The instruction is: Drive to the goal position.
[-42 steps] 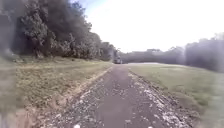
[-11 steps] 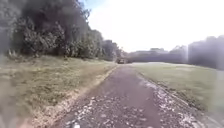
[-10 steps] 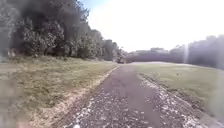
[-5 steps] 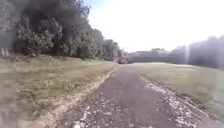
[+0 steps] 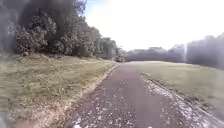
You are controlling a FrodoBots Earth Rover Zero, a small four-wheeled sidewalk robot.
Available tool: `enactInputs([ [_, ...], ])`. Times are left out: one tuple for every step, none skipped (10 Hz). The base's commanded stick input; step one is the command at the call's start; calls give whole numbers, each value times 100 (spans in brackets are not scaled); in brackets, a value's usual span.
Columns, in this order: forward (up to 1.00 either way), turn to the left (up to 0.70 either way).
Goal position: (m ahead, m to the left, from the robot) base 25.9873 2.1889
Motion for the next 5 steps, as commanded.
enactInputs([
  [70, -35],
  [70, -35],
  [70, -21],
  [70, -6],
  [70, 0],
])
